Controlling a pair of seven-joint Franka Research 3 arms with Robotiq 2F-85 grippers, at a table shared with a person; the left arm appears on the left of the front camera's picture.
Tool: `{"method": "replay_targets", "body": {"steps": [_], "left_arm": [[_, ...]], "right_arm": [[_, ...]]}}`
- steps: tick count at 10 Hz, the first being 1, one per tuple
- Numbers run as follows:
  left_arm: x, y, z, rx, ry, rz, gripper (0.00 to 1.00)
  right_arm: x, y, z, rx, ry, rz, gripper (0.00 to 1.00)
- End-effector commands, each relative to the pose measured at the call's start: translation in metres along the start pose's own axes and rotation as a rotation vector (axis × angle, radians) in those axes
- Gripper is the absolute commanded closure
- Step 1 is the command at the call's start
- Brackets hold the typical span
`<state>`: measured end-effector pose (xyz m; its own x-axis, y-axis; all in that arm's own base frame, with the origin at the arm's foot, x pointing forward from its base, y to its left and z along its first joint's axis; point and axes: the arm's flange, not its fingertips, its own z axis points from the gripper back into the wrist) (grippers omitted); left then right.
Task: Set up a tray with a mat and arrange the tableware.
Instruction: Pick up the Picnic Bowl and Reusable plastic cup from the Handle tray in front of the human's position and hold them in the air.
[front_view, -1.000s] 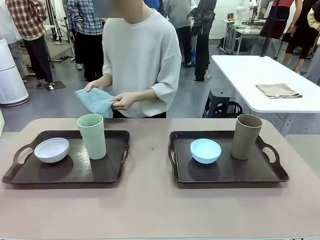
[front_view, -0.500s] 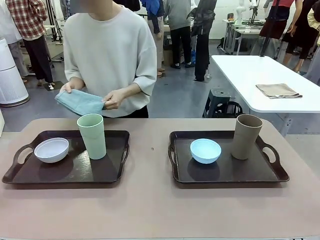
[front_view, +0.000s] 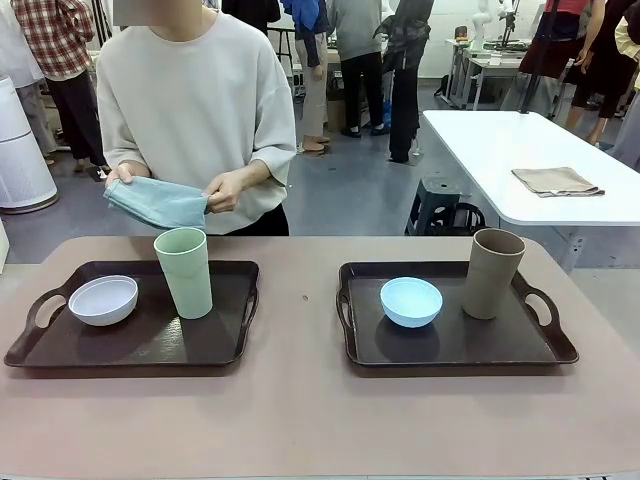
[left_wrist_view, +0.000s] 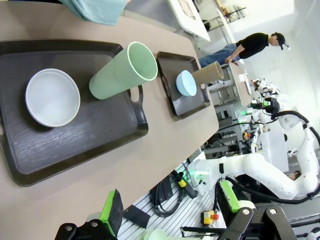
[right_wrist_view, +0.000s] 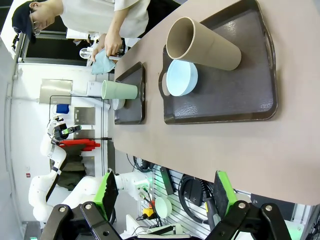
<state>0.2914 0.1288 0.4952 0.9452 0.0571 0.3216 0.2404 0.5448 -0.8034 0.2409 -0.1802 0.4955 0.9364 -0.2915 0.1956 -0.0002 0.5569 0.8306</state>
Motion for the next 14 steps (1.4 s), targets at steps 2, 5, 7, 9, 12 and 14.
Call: {"method": "replay_targets", "body": {"steps": [2, 5, 7, 9, 12, 14], "left_arm": [[0.0, 0.002, 0.0, -0.018, -0.009, -0.021, 0.0], [0.0, 0.002, 0.0, -0.018, -0.009, -0.021, 0.0], [0.0, 0.002, 0.0, -0.018, -0.009, -0.021, 0.0], [0.0, 0.002, 0.0, -0.018, -0.009, -0.021, 0.0], [0.0, 0.002, 0.0, -0.018, -0.009, -0.021, 0.0], [0.006, -0.013, -0.004, 0.151, 0.087, -0.062, 0.0]], "right_arm": [[0.002, -0.001, -0.002, 0.031, -0.009, 0.014, 0.0], [0.002, -0.001, -0.002, 0.031, -0.009, 0.014, 0.0], [0.002, -0.001, -0.002, 0.031, -0.009, 0.014, 0.0], [0.002, -0.001, -0.002, 0.031, -0.009, 0.014, 0.0], [0.002, -0.001, -0.002, 0.031, -0.009, 0.014, 0.0], [0.011, 0.023, -0.017, 0.002, 0.013, 0.147, 0.0]]}}
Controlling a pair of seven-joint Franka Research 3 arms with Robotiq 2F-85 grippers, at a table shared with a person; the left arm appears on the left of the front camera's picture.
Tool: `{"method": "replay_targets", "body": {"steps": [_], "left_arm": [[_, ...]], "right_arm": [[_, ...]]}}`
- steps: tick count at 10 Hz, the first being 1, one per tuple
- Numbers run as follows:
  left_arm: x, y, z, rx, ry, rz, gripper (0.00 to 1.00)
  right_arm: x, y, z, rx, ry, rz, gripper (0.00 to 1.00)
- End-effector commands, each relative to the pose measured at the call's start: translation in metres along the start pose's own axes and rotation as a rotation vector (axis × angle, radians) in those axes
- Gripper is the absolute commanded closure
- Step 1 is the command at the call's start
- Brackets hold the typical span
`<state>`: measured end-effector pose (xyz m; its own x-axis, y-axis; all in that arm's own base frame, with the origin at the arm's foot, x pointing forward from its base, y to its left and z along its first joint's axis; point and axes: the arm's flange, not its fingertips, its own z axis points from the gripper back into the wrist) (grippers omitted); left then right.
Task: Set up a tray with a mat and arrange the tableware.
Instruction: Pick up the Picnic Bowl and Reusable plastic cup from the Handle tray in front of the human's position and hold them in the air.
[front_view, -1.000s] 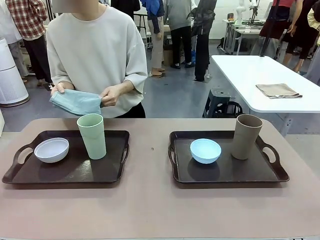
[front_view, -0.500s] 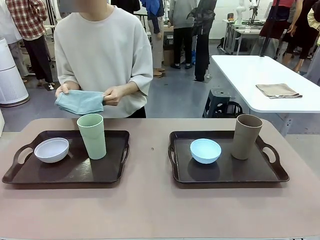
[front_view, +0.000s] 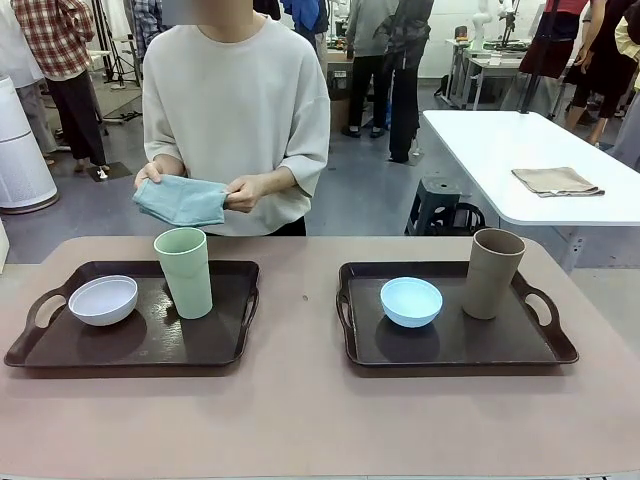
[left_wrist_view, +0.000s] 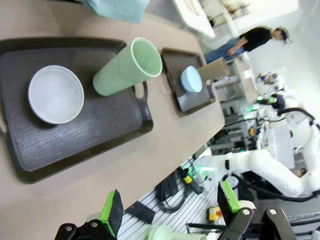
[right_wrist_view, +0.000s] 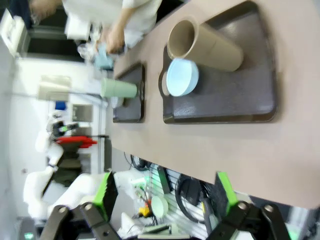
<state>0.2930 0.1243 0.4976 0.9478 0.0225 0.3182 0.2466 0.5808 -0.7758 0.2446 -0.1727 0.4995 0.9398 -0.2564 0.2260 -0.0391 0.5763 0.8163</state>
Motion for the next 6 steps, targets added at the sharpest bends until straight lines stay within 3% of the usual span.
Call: {"method": "replay_targets", "body": {"steps": [1, 4, 6], "left_arm": [[0.01, -0.022, 0.0, 0.196, 0.09, -0.07, 0.0], [0.032, -0.067, 0.0, 0.513, 0.241, -0.026, 0.0], [0.048, -0.092, -0.004, 0.596, 0.278, 0.026, 0.0]], "right_arm": [[0.02, 0.036, -0.03, 0.01, 0.018, 0.173, 0.0], [0.053, 0.107, -0.127, -0.085, 0.042, 0.479, 0.0], [0.063, 0.132, -0.198, -0.086, 0.019, 0.662, 0.0]]}}
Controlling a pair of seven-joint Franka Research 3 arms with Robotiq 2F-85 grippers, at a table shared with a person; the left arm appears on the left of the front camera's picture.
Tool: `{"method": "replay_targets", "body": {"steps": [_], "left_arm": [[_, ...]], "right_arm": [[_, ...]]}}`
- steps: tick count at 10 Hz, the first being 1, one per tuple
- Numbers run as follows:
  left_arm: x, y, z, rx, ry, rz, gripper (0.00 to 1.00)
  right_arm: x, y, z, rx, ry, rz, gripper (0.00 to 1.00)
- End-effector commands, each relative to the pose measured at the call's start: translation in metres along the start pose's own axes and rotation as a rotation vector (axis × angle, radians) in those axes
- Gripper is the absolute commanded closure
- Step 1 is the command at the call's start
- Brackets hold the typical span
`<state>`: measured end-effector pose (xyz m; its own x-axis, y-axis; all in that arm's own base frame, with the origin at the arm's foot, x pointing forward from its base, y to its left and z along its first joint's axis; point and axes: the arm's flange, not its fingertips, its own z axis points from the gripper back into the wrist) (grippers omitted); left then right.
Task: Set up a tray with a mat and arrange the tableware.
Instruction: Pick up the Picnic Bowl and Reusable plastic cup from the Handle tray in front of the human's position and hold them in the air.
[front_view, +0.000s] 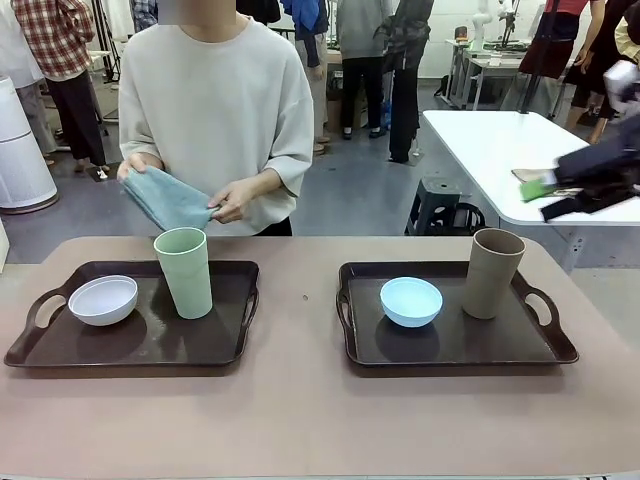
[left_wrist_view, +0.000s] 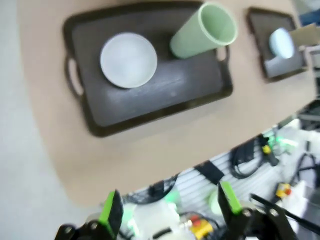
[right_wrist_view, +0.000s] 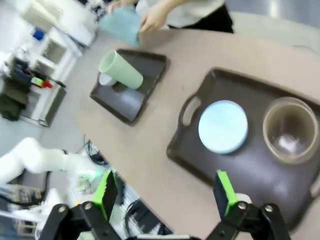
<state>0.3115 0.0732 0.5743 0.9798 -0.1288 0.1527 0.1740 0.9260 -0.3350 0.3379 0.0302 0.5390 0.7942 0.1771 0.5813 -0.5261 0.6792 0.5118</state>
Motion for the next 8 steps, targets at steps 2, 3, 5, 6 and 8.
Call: {"method": "replay_targets", "body": {"steps": [2, 3, 5, 6, 8], "left_arm": [[0.031, -0.016, 0.008, 0.037, 0.146, 0.12, 0.0], [0.042, -0.015, 0.002, 0.057, 0.178, 0.164, 0.0], [0.059, -0.013, -0.012, 0.104, 0.181, 0.219, 0.0], [0.064, -0.014, -0.014, 0.082, 0.156, 0.182, 0.0], [0.049, -0.012, -0.014, 0.065, 0.17, 0.187, 0.0]], "right_arm": [[0.015, -0.001, -0.108, -0.086, -0.041, 0.291, 0.0], [0.01, 0.007, -0.137, -0.121, 0.004, 0.389, 0.0], [0.005, 0.011, -0.17, -0.24, 0.043, 0.484, 0.0], [0.009, 0.01, -0.168, -0.249, 0.0, 0.446, 0.0], [0.004, 0.024, -0.158, -0.18, 0.068, 0.456, 0.0]]}}
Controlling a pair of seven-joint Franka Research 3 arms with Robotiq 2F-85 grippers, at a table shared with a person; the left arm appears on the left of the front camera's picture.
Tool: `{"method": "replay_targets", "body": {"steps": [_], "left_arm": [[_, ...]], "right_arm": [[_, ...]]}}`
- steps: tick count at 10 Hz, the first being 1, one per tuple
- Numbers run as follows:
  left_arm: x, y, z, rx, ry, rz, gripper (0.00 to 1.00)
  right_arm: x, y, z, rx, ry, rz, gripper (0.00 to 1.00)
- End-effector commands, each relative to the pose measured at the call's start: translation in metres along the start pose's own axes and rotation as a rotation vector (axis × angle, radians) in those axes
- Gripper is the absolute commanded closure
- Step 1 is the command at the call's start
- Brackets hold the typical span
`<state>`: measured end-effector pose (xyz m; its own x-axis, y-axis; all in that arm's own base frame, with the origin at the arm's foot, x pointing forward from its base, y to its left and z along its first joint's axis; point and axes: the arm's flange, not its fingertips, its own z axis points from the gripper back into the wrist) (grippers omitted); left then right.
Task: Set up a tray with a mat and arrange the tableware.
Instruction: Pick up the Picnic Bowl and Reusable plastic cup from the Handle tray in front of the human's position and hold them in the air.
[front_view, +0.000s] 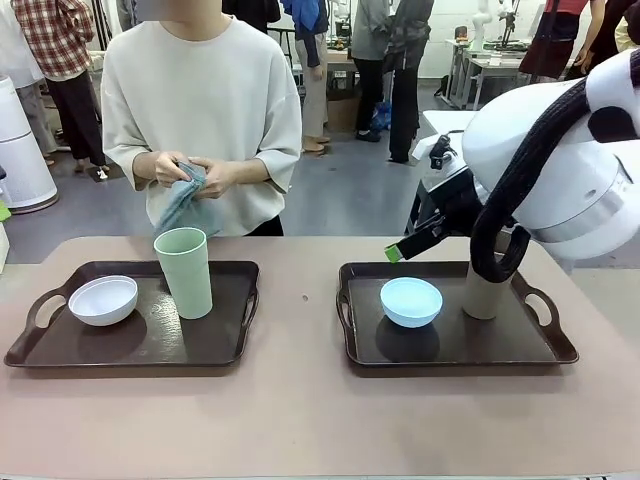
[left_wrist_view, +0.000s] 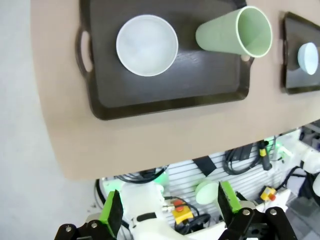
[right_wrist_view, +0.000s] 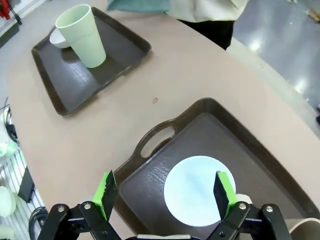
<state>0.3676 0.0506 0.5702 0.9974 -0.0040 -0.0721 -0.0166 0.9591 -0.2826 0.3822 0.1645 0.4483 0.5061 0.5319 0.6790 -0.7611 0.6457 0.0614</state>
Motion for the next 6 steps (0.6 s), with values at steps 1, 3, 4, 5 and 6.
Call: {"method": "replay_targets", "body": {"steps": [1, 3, 4, 5, 6], "left_arm": [[-0.009, 0.0, 0.002, 0.001, -0.005, -0.003, 0.0], [-0.002, 0.0, 0.002, -0.001, -0.004, 0.0, 0.0], [0.01, -0.009, -0.004, 0.033, -0.067, -0.063, 0.0], [0.022, -0.02, -0.011, 0.134, -0.137, -0.057, 0.0], [0.031, -0.027, -0.012, 0.211, -0.189, -0.069, 0.0]], "right_arm": [[-0.001, 0.002, 0.009, 0.034, 0.004, -0.011, 0.0], [0.0, 0.0, 0.003, 0.012, -0.003, 0.0, 0.0], [0.005, -0.001, -0.005, 0.034, -0.093, 0.113, 0.0], [0.022, 0.006, -0.029, 0.102, -0.144, 0.226, 0.0], [0.038, 0.009, -0.052, 0.161, -0.188, 0.31, 0.0]]}}
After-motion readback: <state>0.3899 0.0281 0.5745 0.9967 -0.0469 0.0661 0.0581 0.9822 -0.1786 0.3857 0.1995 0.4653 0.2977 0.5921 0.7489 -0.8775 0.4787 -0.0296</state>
